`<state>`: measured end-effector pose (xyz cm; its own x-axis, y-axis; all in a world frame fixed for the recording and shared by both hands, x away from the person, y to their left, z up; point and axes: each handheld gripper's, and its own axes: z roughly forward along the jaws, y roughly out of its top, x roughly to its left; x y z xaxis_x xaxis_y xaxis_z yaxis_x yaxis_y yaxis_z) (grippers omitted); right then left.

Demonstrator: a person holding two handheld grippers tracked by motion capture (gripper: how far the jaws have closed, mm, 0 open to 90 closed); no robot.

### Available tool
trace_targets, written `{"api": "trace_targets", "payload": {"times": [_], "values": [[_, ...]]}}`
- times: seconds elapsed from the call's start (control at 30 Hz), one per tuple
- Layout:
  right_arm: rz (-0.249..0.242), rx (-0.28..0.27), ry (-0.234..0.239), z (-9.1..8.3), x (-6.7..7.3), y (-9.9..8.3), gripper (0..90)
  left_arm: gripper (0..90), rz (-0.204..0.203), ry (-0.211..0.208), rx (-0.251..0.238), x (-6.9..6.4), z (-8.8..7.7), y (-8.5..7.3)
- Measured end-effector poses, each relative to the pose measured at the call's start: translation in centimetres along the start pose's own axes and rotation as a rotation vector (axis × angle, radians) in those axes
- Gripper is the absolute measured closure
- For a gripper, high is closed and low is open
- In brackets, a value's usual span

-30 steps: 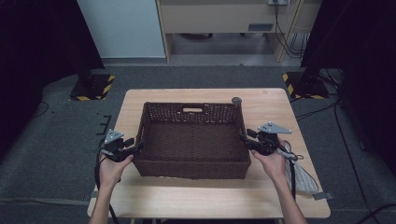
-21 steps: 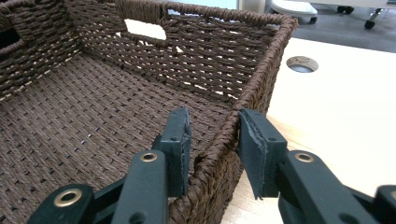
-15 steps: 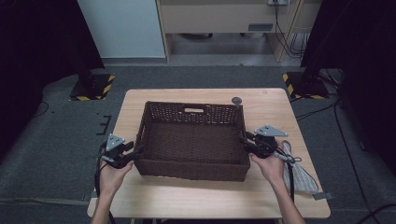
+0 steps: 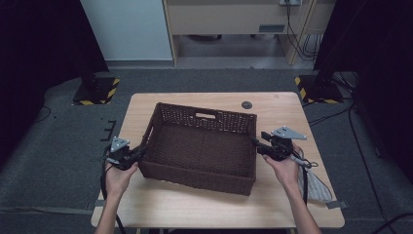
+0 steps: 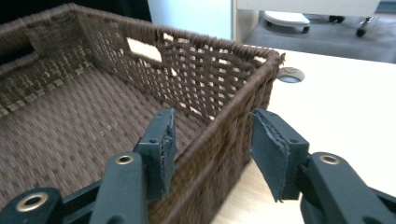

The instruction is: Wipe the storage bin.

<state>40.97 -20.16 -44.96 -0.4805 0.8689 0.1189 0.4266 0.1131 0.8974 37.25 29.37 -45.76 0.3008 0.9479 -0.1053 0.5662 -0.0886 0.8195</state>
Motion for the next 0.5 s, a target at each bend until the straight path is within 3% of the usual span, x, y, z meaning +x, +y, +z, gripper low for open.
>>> {"api": "trace_targets", "payload": {"times": [0.13, 0.3, 0.4, 0.5], "values": [[0.033, -0.019, 0.009, 0.9, -0.3, 0.0, 50.5, 75.7, 0.009, 0.016, -0.005, 0.8, 0.8, 0.5], [0.01, -0.014, -0.015, 1.7, -0.3, 0.5, 50.5, 68.0, -0.003, 0.03, -0.01, 1.0, 0.9, 0.7], [-0.007, 0.009, -0.048, 2.7, -0.6, 1.1, 51.5, 60.9, -0.022, 0.017, -0.036, 0.8, -0.1, 0.1], [-0.001, 0.018, -0.046, 3.4, -0.8, 1.1, 54.2, 59.7, -0.03, -0.002, -0.074, 0.6, -0.9, -0.4]]}}
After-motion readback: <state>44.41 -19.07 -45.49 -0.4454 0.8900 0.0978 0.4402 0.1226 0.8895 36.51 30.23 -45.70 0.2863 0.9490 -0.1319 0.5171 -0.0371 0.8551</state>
